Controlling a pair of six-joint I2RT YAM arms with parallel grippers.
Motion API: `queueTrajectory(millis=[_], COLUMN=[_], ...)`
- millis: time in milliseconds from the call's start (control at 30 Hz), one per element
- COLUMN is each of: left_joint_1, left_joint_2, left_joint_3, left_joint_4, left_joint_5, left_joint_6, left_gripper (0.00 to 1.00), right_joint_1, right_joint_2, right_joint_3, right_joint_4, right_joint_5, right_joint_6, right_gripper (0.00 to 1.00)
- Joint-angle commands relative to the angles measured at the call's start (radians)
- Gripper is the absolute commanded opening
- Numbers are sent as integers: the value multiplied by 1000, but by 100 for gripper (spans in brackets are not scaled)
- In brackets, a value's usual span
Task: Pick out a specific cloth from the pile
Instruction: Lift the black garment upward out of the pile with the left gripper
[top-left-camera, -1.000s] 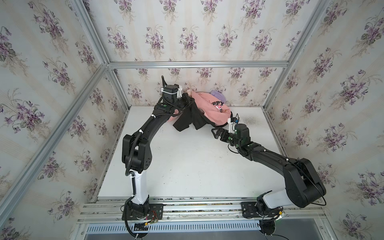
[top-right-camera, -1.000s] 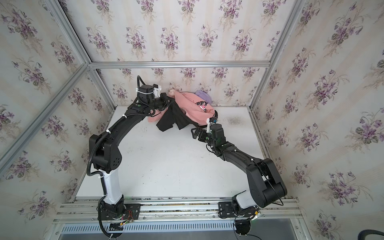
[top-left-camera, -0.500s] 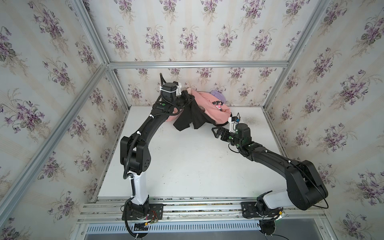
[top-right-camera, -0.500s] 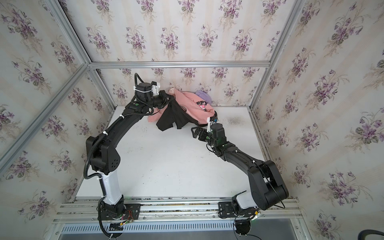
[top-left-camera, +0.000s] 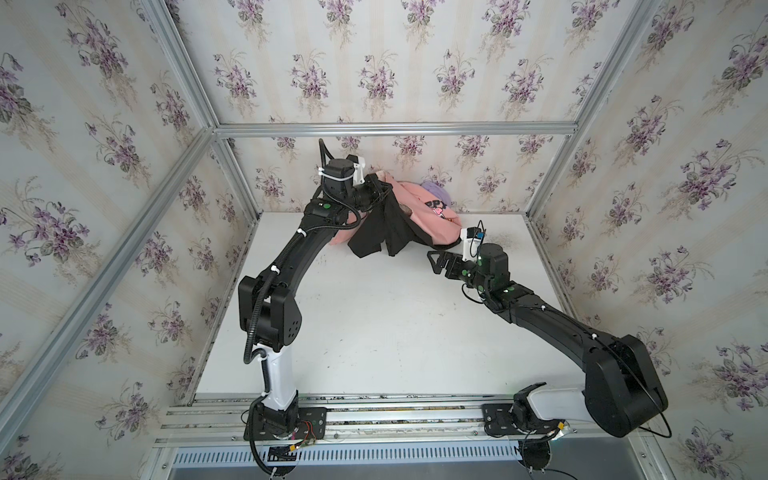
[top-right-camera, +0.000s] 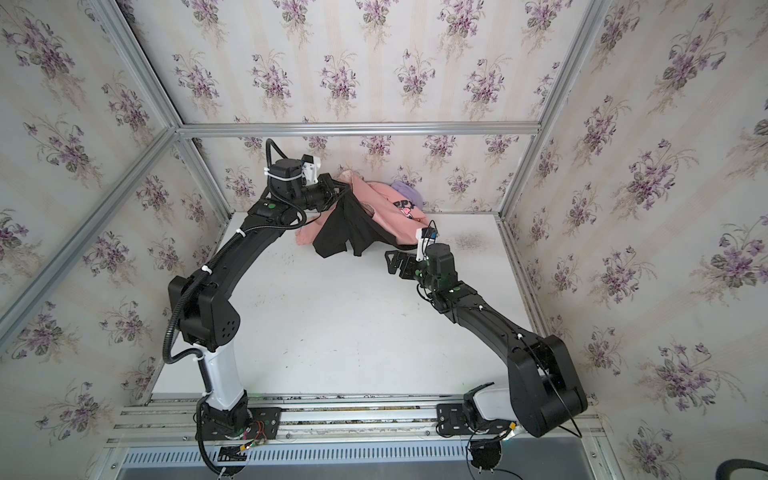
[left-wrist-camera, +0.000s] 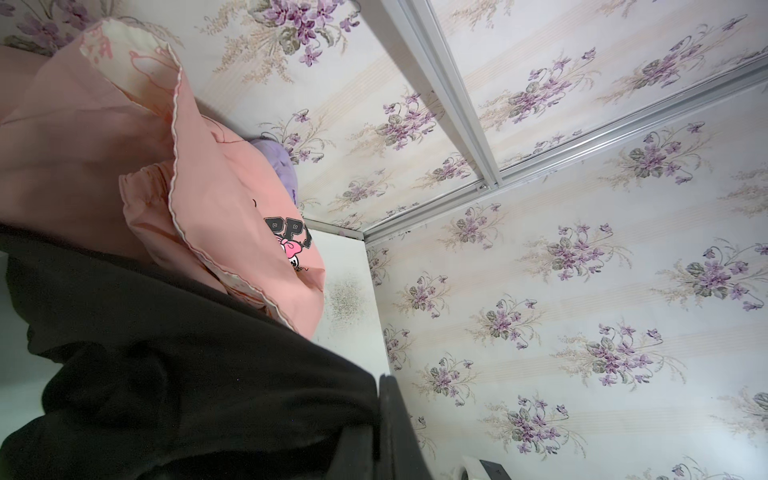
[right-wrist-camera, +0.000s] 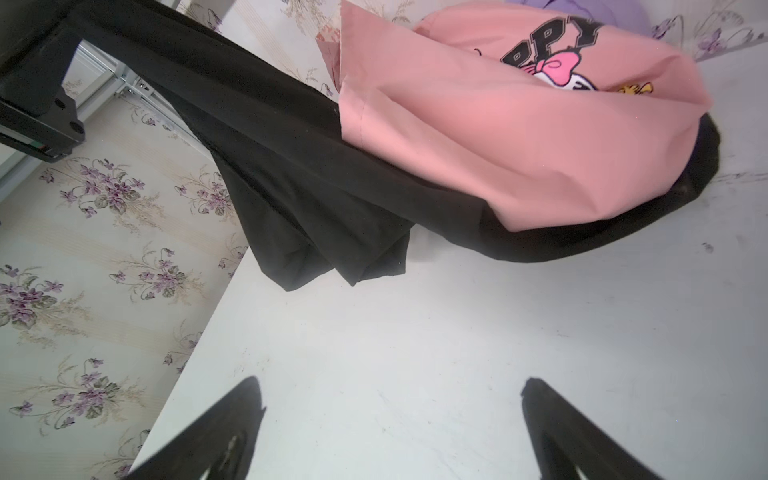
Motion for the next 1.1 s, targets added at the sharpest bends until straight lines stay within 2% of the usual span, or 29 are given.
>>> queueTrajectory(millis=[0, 800, 1067], left_joint_1=[0, -14, -14], left_joint_2=[-19, -45, -3], left_joint_3=[30, 126, 218], left_joint_4=[60, 59, 69], left_joint_5=[19, 4, 33], left_joint_6=[-17, -22, -24], left_gripper=[4, 4, 2], right_joint_1=[3, 2, 3], right_joint_2=[-25, -96, -113], right_joint_3=[15, 5, 5], right_joint_4=[-2, -22, -22], right_joint_5=[42, 63, 76], right_joint_6=[-66, -104, -125], right_gripper=[100, 100, 100])
